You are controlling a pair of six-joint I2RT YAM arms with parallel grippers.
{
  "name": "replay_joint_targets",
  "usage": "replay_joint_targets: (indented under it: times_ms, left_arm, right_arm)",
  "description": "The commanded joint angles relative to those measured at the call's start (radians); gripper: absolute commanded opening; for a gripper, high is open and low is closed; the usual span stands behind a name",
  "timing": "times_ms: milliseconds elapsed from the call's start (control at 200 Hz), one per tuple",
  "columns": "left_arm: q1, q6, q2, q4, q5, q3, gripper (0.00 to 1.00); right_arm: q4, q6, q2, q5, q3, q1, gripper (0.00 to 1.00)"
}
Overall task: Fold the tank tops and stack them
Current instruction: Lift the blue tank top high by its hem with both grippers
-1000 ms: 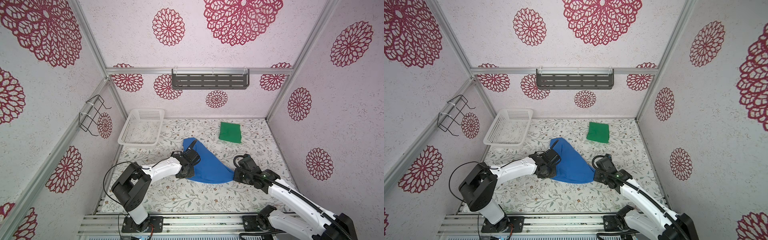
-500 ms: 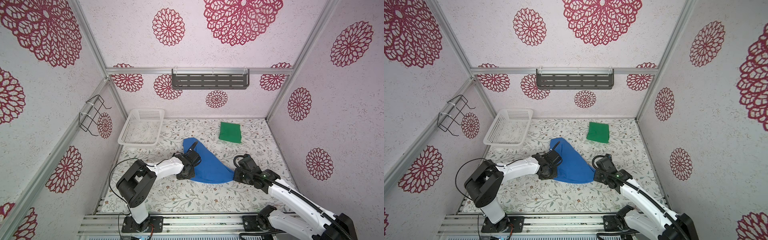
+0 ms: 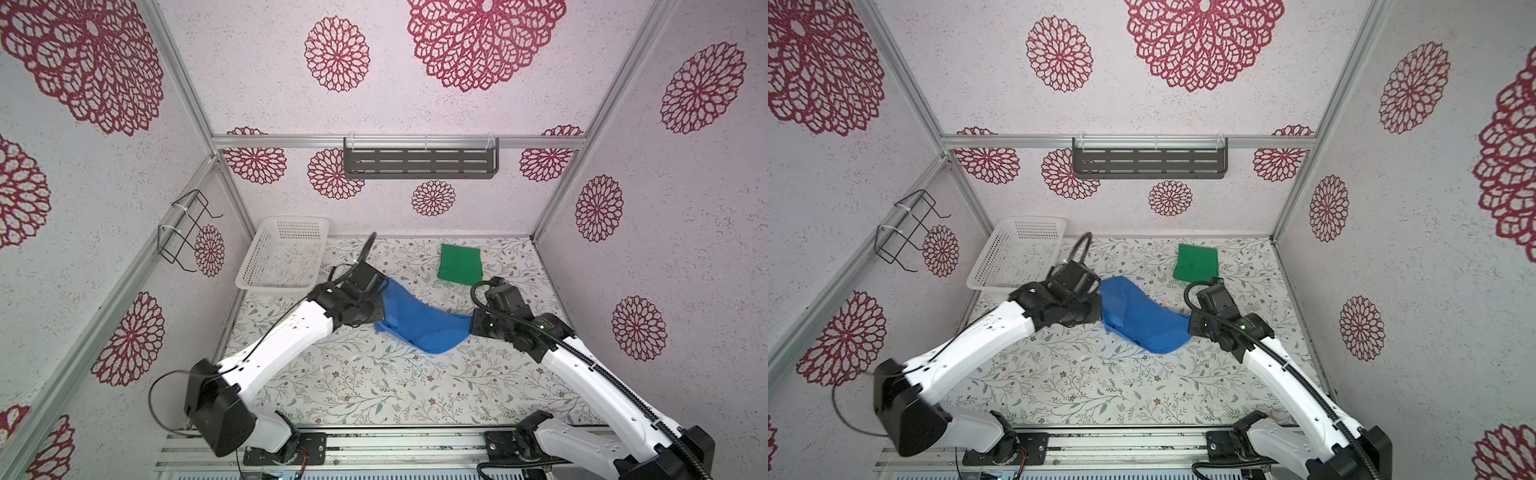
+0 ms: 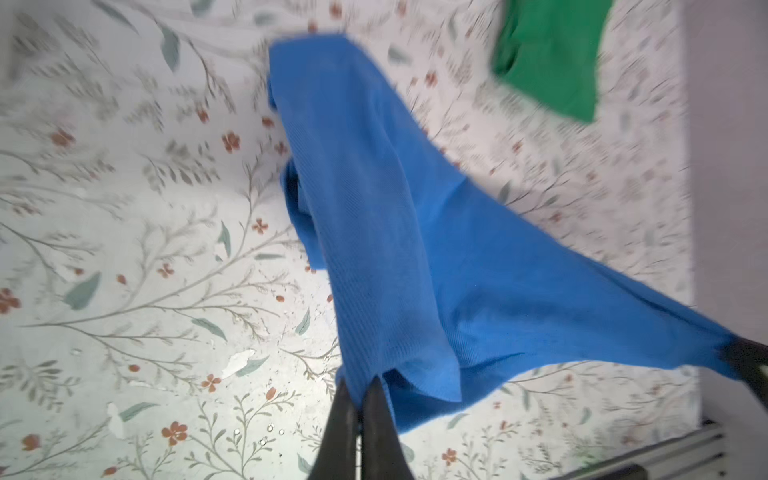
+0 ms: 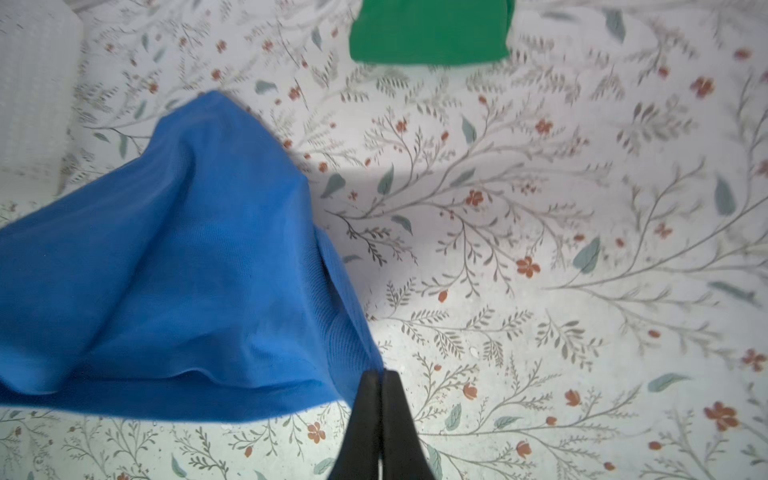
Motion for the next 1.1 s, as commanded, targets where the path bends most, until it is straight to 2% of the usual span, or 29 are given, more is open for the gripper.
replay_joint_targets:
  times_ms: [0, 240, 375, 505, 661, 746, 901, 1016, 1096]
  left_arm:
    - [0.048, 0.084, -0.097, -0.165, -0.044, 0.122, 0.0]
    - [0.098, 0.193, -0.184, -0.395, -0.165, 0.485, 0.0]
    - [0.114, 0.237, -0.185, -0.463, -0.163, 0.64, 0.0]
    - [0.16, 0.289, -0.182, -0.461, -0.127, 0.699, 0.0]
    - [0.355, 0.366, -0.136, -0.394, 0.066, 0.659, 0.0]
    - [0.438, 0.387, -0.069, -0.323, 0.166, 0.637, 0.0]
    - [0.498, 0.423, 0.135, -0.204, 0.201, 0.727, 0.0]
    - [0.521, 0.47, 0.312, -0.128, 0.223, 0.909, 0.0]
    - [0.549, 0.484, 0.469, -0.139, 0.256, 1.169, 0.0]
  right_arm:
    - [-0.083, -0.101, -0.005, 0.054, 0.165, -0.008, 0.0]
    - [-0.185, -0.183, -0.048, 0.092, 0.462, -0.008, 0.0]
    - [-0.229, -0.197, -0.079, 0.075, 0.573, -0.008, 0.0]
    - [-0.216, -0.195, -0.106, 0.036, 0.606, -0.008, 0.0]
    - [-0.174, -0.241, -0.057, 0.024, 0.6, -0.009, 0.0]
    - [-0.124, -0.298, 0.018, 0.034, 0.604, -0.013, 0.0]
    - [0.003, -0.376, 0.221, -0.056, 0.678, -0.093, 0.0]
    - [0.107, -0.372, 0.389, -0.144, 0.805, -0.181, 0.0]
    - [0.168, -0.371, 0.499, -0.188, 0.927, -0.235, 0.0]
